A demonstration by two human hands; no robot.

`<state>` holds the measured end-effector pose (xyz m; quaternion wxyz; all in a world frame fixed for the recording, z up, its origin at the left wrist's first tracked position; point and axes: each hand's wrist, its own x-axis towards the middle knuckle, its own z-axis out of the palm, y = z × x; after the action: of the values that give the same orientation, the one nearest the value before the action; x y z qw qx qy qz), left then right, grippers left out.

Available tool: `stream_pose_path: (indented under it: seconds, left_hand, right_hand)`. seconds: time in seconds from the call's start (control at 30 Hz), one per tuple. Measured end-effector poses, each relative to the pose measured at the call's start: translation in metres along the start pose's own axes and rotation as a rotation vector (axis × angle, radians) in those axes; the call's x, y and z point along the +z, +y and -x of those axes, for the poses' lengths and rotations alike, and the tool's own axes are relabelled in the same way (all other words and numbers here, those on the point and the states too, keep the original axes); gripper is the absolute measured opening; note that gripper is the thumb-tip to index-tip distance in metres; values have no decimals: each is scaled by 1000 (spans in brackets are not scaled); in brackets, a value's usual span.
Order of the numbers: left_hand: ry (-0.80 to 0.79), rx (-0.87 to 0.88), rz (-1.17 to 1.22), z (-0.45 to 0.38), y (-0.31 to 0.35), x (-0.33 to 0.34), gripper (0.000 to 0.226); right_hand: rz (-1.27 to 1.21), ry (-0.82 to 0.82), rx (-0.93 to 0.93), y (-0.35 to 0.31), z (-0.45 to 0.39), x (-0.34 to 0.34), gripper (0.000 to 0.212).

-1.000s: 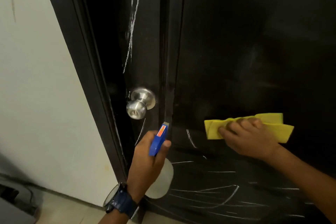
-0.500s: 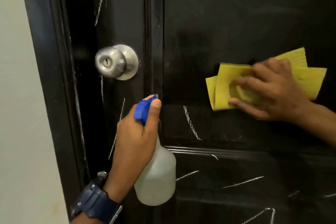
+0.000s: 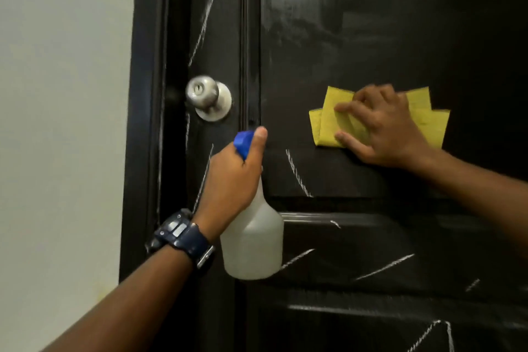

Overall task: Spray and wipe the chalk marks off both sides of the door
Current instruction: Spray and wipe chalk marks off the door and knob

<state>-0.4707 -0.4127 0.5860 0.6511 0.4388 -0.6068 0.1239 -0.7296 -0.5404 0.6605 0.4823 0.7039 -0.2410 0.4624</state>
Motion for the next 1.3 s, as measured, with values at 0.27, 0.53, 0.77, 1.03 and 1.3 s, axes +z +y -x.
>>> stream_pose_path:
  seconds: [0.27, 0.53, 0.77, 1.03, 1.3]
  left_hand:
    - [-1, -71, -31, 1, 26, -19, 65]
    - [-25, -89, -24, 10, 36, -19, 66]
    - [-34, -132, 5, 30, 32, -16, 68]
    - [35, -96, 11, 26, -2, -29, 57]
    - [53, -77, -6, 34, -22, -44, 51]
  right_hand:
    - [-25, -191, -149, -51, 72, 10, 57]
    - [15, -194, -118, -58, 71, 11, 51]
    - [-42, -134, -67, -67, 71, 13, 39]
    - [83, 39, -3, -99, -118, 41, 24]
    - [-114, -102, -63, -178, -29, 57, 27]
